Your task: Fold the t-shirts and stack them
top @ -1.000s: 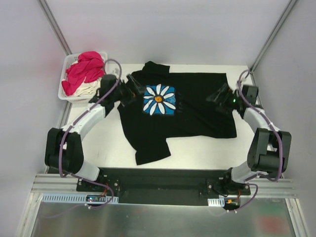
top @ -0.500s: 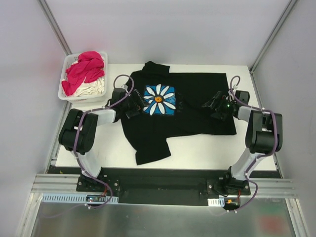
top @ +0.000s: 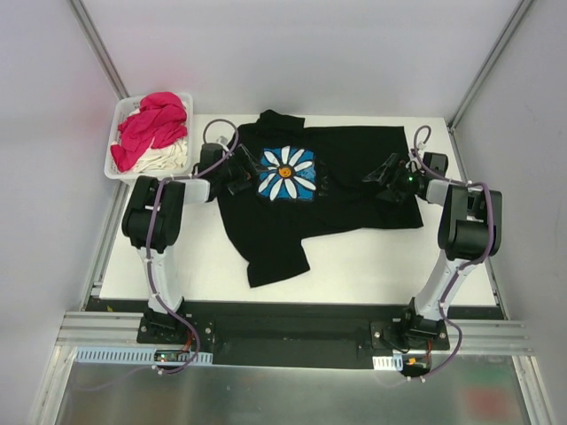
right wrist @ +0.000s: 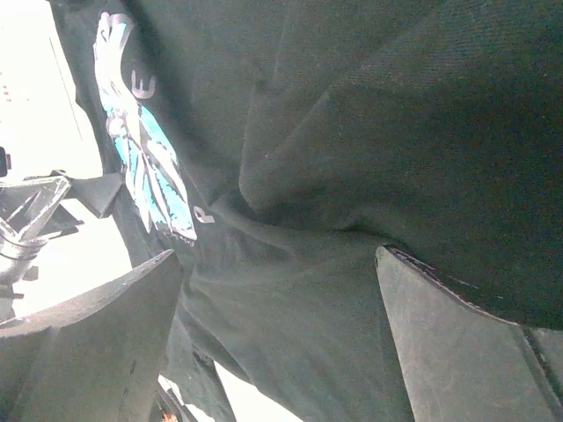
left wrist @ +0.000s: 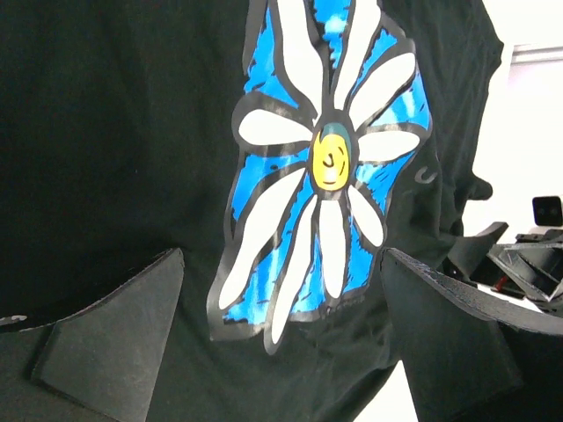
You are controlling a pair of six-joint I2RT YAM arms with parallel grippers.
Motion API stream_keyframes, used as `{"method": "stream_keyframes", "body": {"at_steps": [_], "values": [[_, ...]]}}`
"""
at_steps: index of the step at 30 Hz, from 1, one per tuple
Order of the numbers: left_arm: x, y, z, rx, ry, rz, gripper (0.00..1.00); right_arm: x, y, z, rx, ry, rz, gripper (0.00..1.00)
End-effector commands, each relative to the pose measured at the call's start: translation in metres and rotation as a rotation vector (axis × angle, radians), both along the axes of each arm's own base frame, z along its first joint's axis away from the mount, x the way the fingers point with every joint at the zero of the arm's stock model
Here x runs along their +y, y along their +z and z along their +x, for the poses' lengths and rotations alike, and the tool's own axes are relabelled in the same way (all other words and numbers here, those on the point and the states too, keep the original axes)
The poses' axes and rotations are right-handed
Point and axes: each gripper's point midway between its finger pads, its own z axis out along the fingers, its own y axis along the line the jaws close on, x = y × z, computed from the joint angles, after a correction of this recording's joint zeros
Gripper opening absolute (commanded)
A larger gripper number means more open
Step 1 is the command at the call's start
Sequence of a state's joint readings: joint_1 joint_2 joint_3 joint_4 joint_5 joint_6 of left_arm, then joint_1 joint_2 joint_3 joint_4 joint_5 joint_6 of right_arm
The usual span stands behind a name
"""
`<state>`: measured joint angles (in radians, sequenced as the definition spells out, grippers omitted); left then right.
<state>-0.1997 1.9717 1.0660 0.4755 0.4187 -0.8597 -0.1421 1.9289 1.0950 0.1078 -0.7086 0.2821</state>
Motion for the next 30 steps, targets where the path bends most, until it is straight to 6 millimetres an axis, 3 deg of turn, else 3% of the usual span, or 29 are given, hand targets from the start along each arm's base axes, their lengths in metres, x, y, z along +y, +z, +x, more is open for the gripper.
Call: {"method": "stream_keyframes", "body": {"at_steps": [1,4,8,11,15,18,19,21,22,24,25,26,29,30], "values": [[0.004,0.0,0.024,-0.024,-0.021,0.037,0.94,-0.019,-0.017,0.007,0.035,-0.032,-0.082,0.96],[0.009,0.004,0.03,-0.035,-0.006,0.05,0.94,-0.02,-0.015,0.004,0.057,-0.04,-0.085,0.96],[0.014,0.006,0.03,-0.04,-0.012,0.078,0.94,-0.024,-0.014,-0.024,0.136,-0.063,-0.108,0.96],[0.017,0.01,0.03,-0.049,-0.018,0.096,0.94,-0.025,-0.002,-0.036,0.143,-0.048,-0.125,0.96],[0.017,0.025,0.032,-0.057,-0.046,0.121,0.94,-0.021,0.031,-0.031,0.095,-0.007,-0.105,0.96],[0.01,0.068,0.039,-0.135,-0.098,0.111,0.94,-0.017,0.079,-0.02,-0.011,0.01,-0.084,0.96],[0.009,0.095,0.039,-0.168,-0.103,0.108,0.94,-0.017,0.097,-0.019,-0.051,0.015,-0.087,0.96],[0.006,0.124,0.034,-0.218,-0.13,0.107,0.95,-0.017,0.128,-0.014,-0.116,0.017,-0.094,0.96],[0.006,0.149,0.023,-0.241,-0.134,0.107,0.95,-0.017,0.139,-0.015,-0.138,0.015,-0.099,0.96],[0.008,0.163,0.007,-0.227,-0.112,0.118,0.95,-0.019,0.158,-0.024,-0.164,-0.005,-0.124,0.96],[0.014,0.168,-0.013,-0.194,-0.088,0.121,0.95,-0.02,0.161,-0.029,-0.164,-0.017,-0.136,0.96],[0.017,0.169,-0.024,-0.156,-0.052,0.093,0.95,-0.023,0.17,-0.039,-0.168,-0.055,-0.156,0.96],[0.028,0.154,-0.076,-0.041,0.036,0.032,0.95,-0.031,0.153,-0.067,-0.11,-0.149,-0.178,0.96],[0.032,0.146,-0.089,-0.007,0.064,0.023,0.95,-0.032,0.143,-0.088,-0.086,-0.185,-0.18,0.96]]}}
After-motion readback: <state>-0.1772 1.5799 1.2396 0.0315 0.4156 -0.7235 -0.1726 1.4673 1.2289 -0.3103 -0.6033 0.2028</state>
